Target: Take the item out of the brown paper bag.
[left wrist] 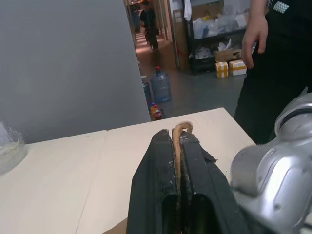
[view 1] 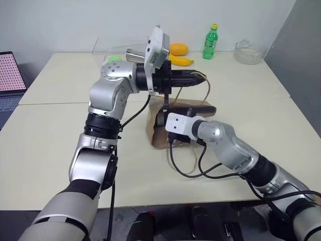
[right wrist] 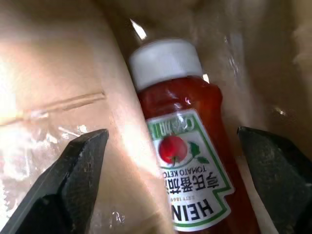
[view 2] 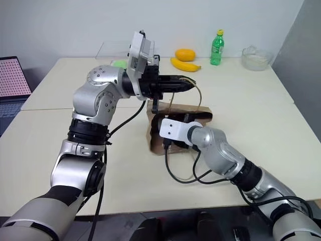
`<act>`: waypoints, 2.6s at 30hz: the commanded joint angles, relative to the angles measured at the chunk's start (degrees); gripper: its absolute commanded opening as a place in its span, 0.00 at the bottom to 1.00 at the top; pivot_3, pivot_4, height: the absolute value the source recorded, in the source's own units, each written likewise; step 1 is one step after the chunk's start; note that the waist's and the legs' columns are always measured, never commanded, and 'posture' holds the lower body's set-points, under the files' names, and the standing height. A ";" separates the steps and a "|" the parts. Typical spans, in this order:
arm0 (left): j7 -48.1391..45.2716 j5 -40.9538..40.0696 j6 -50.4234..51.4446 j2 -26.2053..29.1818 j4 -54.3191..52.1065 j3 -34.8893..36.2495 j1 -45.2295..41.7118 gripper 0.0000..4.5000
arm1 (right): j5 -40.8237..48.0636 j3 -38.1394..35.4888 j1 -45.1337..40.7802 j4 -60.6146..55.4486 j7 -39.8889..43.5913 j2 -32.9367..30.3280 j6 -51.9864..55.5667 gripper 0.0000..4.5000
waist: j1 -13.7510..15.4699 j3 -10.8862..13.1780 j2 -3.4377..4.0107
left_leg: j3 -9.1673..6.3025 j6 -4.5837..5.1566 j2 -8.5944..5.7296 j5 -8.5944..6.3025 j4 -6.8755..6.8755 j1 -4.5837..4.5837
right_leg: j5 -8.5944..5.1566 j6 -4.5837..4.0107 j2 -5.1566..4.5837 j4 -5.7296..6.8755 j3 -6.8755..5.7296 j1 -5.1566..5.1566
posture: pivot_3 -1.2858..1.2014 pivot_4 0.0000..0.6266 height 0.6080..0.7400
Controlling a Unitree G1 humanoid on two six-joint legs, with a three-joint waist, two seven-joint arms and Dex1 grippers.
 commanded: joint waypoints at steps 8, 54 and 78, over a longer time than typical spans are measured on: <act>0.60 -1.34 -1.66 0.00 -0.99 0.97 -1.08 0.00 | 12.23 -12.23 1.99 -15.79 4.81 0.68 21.81 0.99 | 0.33 0.00 0.00 | 0.00 0.16 -0.02 -0.09 0.00 0.00 | 0.00 0.00 0.00 0.01 0.00 0.00 | 0.52 0.24 1.00; 0.48 -0.92 -3.62 -0.80 -0.26 0.49 -0.78 0.00 | -7.15 2.29 -8.90 28.58 4.33 7.00 -8.40 0.74 | -0.56 0.00 0.00 | 0.03 -0.02 -0.03 0.01 -0.02 0.01 | 0.00 -0.01 -0.01 0.00 0.02 -0.04 | 0.52 0.24 1.00; 1.65 2.15 -9.86 0.45 7.66 0.69 -2.72 0.00 | -2.18 -8.47 -2.84 0.60 16.82 -3.73 -14.28 0.70 | -0.85 0.00 0.01 | 0.03 0.00 -0.03 0.00 -0.05 -0.03 | 0.00 0.00 -0.01 -0.07 0.00 -0.05 | 0.52 0.24 1.00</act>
